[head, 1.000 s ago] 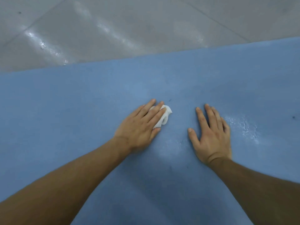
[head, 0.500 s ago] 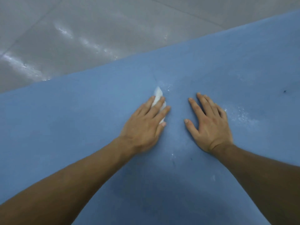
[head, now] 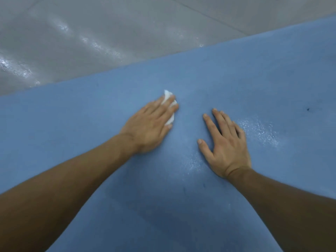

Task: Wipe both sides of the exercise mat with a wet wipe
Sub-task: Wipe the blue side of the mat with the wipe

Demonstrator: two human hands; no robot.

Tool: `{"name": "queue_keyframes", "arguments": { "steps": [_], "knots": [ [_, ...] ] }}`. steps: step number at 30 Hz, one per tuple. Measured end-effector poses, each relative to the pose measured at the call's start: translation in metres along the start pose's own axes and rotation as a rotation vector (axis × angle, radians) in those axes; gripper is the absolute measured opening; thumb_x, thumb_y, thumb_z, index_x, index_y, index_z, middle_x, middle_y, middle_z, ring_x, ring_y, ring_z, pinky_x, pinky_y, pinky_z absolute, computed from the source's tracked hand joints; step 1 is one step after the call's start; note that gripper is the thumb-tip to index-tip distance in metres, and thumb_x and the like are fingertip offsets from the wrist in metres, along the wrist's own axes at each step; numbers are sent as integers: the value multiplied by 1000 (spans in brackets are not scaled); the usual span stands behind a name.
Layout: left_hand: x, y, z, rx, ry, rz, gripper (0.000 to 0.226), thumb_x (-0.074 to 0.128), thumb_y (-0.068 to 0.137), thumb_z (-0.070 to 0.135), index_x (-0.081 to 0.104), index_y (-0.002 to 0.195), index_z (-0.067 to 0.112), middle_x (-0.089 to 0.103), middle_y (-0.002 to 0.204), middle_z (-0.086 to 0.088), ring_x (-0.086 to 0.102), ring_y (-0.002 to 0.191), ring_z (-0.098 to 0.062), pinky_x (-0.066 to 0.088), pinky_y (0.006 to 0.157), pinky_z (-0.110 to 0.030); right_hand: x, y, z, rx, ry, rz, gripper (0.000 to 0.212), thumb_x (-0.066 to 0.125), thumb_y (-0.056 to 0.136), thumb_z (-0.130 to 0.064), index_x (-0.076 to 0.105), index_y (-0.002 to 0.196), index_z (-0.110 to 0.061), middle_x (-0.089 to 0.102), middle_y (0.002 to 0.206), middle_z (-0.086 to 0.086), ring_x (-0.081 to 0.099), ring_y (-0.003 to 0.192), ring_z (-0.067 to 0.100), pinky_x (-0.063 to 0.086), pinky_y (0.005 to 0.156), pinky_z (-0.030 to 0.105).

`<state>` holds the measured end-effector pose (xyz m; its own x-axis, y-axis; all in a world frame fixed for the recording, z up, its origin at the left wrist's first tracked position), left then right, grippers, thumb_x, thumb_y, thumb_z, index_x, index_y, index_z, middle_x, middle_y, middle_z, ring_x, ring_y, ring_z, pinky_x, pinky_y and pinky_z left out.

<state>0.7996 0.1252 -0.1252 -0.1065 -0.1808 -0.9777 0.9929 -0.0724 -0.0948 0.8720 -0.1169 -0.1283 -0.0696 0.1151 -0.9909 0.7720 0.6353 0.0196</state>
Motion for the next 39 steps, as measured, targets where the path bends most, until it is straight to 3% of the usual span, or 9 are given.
{"name": "queue_keyframes", "arguments": {
  "steps": [7, 10, 14, 17, 23, 26, 31, 34, 39],
  "knots": [
    [-24, 52, -58, -271, -84, 33, 65, 18, 106, 45, 24, 161, 12, 14, 171, -11, 13, 157, -35, 17, 126, -48, 0, 0, 0, -1, 8, -8, 71, 34, 99, -59, 33, 162, -26, 23, 172, 1, 17, 159, 18, 18, 125, 44],
    [-17, 50, -19, -106, -64, -10, 75, 7, 99, 51, 21, 164, 15, 11, 173, -9, 5, 159, -30, 14, 128, -45, 0, -2, 2, -1, 8, 6, 71, 36, 99, -58, 34, 162, -25, 23, 171, 1, 18, 159, 18, 19, 125, 44],
    [-6, 25, 27, 217, -25, -98, 68, 14, 104, 48, 18, 165, 17, 7, 173, -2, -1, 160, -18, 0, 129, -35, 0, -2, 1, -3, 9, 32, 72, 37, 98, -58, 37, 161, -24, 26, 171, 2, 22, 158, 19, 21, 125, 45],
    [-1, 10, 22, 319, 64, -88, 63, 21, 107, 44, 21, 165, 20, 10, 173, -2, 5, 160, -17, -1, 128, -35, 0, -1, -1, 0, 16, 36, 71, 38, 98, -58, 38, 161, -25, 26, 171, 1, 23, 158, 19, 21, 125, 44],
    [-18, 18, -46, -154, 7, -52, 68, 8, 99, 68, 9, 163, 45, -8, 173, 5, -6, 160, -19, 0, 129, -45, -1, -1, 1, 3, 1, 12, 70, 37, 98, -57, 37, 161, -25, 26, 171, 0, 20, 158, 18, 20, 124, 43],
    [-26, 23, -63, -181, 80, -58, 74, 3, 97, 70, 5, 164, 39, -5, 174, 7, -7, 159, -16, -5, 128, -45, 0, 0, 0, -2, 6, 10, 70, 37, 98, -57, 38, 160, -24, 26, 171, 1, 20, 158, 18, 21, 123, 44],
    [-36, 8, -111, -485, -1, -17, 76, 13, 102, 67, 7, 166, 26, -4, 174, 6, -3, 159, -16, -1, 129, -43, 0, 0, 1, -5, -1, 9, 70, 37, 98, -57, 37, 160, -24, 26, 171, 1, 20, 158, 18, 22, 124, 44],
    [-34, -12, -126, -493, -88, -5, 84, 11, 96, 72, 6, 166, 27, -6, 174, 7, -3, 159, -15, 2, 129, -41, 0, 1, 1, -3, 0, 14, 71, 36, 98, -58, 37, 161, -24, 26, 171, 1, 20, 158, 18, 22, 124, 44],
    [-24, 0, -71, -266, -149, -52, 85, 11, 95, 70, -2, 166, 27, -7, 174, 3, -5, 159, -15, 2, 129, -40, 0, -1, 1, 3, 7, 20, 71, 37, 98, -57, 37, 160, -24, 26, 171, 0, 20, 158, 18, 22, 124, 45]
  ]
}}
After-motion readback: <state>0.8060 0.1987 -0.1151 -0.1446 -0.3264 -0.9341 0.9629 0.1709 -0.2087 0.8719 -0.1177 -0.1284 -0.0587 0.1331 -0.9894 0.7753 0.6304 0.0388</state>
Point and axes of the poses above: each hand's wrist, its own y-axis towards the middle knuckle, its own x-axis out of the palm, z = x × y, the point moved 3 cm from there along y, towards the middle knuckle
